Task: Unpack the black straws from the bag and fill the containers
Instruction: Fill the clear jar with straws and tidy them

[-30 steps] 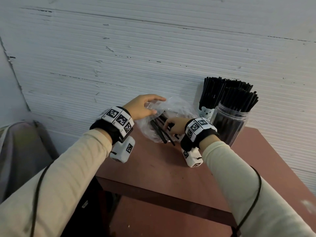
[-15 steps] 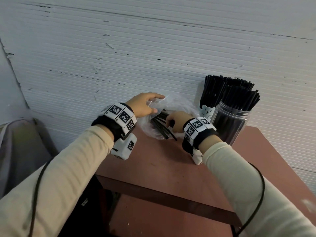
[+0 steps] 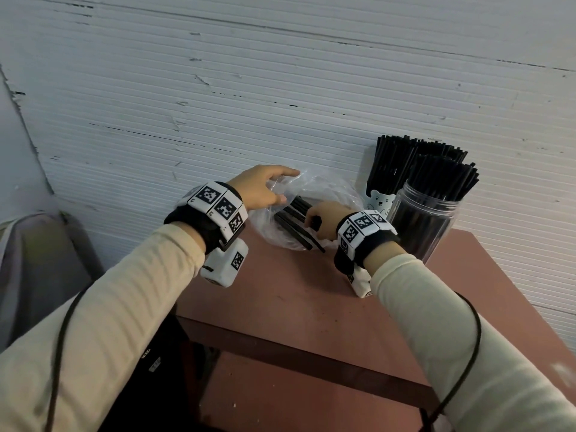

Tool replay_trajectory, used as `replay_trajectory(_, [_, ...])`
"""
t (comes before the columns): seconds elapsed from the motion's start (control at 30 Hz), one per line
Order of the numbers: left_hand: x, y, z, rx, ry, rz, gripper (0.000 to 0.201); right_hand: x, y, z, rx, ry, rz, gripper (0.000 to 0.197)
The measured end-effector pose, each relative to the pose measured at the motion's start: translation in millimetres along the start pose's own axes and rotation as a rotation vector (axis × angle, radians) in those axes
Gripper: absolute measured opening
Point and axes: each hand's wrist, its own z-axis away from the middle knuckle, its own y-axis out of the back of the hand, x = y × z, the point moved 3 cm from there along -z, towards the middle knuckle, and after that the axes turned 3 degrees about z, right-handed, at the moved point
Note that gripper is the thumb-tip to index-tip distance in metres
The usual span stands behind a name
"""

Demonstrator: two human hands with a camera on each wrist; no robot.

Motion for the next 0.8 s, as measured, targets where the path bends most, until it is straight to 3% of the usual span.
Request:
replay_trajectory(0.3, [-0.6, -2.8, 0.8, -0.001, 0.005, -0.013, 0.062, -4.1, 12.6, -3.3, 0.118, 0.057, 0.005, 0.031])
replay_trajectory(0.43, [2.9, -2.9, 1.6, -0.011, -0.004, -0.010, 0.062, -5.3, 10.4, -4.2, 0.061, 0.045, 0.010, 0.024])
replay_trajectory(0.67, [1.8, -2.1, 4.7, -0.033, 0.009, -0.015, 0.065, -2.2, -2.2, -6.3, -0.009, -0.017, -0.043, 0.032])
replay_trajectory(0.8, [2.0, -2.9, 4.6, -0.030, -0.001, -0.027, 0.063, -5.8, 3.3, -2.7, 0.035, 0.037, -0.098, 0.030])
